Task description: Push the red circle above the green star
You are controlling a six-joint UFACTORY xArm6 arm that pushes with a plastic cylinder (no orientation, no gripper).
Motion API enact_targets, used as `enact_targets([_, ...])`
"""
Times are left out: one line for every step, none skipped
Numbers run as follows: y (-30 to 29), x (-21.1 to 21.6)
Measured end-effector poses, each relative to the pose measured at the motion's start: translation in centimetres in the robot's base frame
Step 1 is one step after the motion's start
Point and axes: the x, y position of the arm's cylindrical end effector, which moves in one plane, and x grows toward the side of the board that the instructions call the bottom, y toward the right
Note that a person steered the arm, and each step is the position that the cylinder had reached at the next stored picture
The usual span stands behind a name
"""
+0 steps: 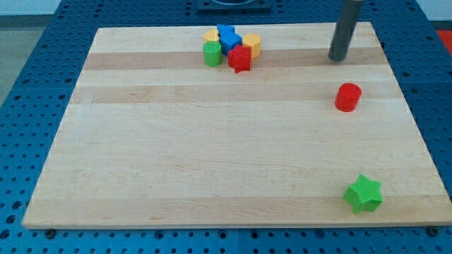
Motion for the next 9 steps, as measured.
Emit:
enact_targets([0.1, 1.9])
enact_targets([0.1, 2.5])
enact_targets([0.1, 3.1])
enact_targets([0.1, 4.4])
enact_targets([0.1, 5.8])
enact_targets([0.1, 7.6])
enact_targets([0.1, 10.0])
enact_targets([0.1, 12.6])
enact_targets([0.1, 14.9])
